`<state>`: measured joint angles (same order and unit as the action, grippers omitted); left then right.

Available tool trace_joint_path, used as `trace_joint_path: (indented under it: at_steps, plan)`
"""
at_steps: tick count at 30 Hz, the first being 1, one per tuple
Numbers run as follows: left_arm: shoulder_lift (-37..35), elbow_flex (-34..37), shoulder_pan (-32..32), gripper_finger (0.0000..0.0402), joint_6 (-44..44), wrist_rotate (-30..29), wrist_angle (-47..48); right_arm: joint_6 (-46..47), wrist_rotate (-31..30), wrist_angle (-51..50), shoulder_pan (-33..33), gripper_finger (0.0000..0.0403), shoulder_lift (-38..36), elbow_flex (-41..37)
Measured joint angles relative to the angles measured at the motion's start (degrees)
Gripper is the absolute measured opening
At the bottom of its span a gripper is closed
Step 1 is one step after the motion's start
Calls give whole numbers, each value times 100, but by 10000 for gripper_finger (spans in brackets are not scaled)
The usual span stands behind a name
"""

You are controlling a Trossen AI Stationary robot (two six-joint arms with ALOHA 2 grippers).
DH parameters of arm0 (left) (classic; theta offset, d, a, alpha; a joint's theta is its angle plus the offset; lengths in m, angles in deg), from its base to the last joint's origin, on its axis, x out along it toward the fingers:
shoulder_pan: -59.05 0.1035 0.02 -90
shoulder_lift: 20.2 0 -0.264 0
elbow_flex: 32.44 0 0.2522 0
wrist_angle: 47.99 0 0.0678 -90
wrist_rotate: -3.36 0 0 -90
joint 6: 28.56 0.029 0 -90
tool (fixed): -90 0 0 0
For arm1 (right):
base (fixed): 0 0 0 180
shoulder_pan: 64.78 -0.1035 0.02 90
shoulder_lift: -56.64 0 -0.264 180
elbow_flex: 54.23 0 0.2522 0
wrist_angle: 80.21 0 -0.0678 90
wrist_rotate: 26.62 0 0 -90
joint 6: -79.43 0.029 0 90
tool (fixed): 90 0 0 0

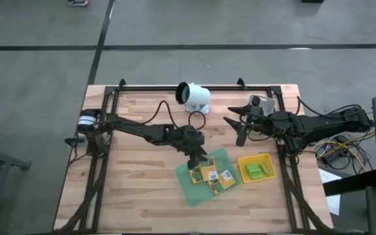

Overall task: Pick & Place School Supplies
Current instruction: Return to Home Position

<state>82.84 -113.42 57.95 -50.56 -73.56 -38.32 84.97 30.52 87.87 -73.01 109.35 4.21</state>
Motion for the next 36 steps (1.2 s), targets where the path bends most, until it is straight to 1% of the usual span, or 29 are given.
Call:
trace_joint_path:
  at_steps: [4,7,14,17,23,29,36]
  plan:
    - [-159,0,2,154,279,-250,-77,2,0,0,0,203,0,0]
    - [-362,0,11,154,427,-573,-130,1,0,0,0,203,-2,0]
    - [-1185,0,50,154,707,-1398,-191,1,0,-2,0,203,-1,0]
    - [-1585,0,50,154,735,-1646,-176,0,0,-2,0,203,0,0]
    - [-2232,0,50,154,1302,-1676,182,0,0,-2,0,203,0,0]
    - [-2702,0,50,154,1477,-1568,474,0,0,-2,0,203,-2,0]
    - [-3176,0,48,154,1733,-1549,1023,0,0,0,0,203,-2,0]
